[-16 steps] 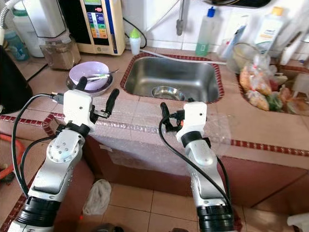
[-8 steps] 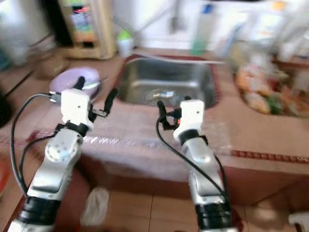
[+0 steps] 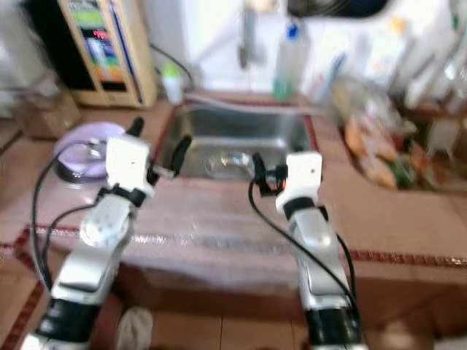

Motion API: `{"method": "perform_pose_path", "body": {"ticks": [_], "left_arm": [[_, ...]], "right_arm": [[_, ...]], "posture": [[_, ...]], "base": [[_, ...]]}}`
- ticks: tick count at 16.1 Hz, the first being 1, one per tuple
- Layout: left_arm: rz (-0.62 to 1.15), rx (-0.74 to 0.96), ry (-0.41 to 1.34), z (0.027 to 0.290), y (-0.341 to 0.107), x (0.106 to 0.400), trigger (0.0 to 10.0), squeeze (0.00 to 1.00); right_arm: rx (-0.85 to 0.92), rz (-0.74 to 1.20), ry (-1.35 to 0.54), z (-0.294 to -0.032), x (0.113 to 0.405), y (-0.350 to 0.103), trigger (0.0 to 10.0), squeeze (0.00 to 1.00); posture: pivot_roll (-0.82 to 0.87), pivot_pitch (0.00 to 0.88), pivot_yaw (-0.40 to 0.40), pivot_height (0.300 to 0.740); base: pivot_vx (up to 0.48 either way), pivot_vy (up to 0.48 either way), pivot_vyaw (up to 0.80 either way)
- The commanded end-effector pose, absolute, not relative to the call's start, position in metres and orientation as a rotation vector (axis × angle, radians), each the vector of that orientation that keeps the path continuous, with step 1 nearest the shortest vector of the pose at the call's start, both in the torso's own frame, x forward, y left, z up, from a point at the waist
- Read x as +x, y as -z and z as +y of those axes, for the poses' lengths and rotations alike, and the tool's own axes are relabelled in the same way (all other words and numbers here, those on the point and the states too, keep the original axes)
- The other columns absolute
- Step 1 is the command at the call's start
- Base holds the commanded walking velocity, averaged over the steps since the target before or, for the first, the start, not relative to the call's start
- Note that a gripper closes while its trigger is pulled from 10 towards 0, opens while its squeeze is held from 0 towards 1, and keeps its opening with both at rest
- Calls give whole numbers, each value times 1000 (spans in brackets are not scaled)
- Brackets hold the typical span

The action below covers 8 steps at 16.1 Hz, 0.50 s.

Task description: Kitchen organization

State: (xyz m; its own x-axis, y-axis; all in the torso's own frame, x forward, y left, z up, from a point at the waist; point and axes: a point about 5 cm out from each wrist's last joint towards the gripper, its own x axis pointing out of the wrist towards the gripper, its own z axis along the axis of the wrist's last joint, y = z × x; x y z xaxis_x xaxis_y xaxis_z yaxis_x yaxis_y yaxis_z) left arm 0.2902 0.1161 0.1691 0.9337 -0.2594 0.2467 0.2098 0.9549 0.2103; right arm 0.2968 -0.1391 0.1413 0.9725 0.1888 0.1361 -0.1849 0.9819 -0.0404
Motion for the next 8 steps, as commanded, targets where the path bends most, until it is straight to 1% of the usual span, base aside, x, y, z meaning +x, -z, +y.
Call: {"method": "perform_pose_path", "body": {"ticks": [1,5,7,8], "left_arm": [[-235,168,214,124,-162,286,10000,0],[-167,110,189,132,-143,268,10000,0],[-158,75,196,131,-139,261,10000,0],[-163,73,216,128,-141,260,10000,0]], "right_arm": [[-58,-165,-200,-138,297,-146,10000,0],[-77,-148,-163,-150,291,-139,10000,0],[-80,-123,-82,-157,283,-131,10000,0],[-80,-113,-81,-156,280,-128,10000,0]], "posture": [[-6,0,13,740],[1,0,10,740],[3,0,7,740],[5,0,8,740]], "base": [[0,0,0],[0,0,0],[0,0,0],[0,0,0]]}}
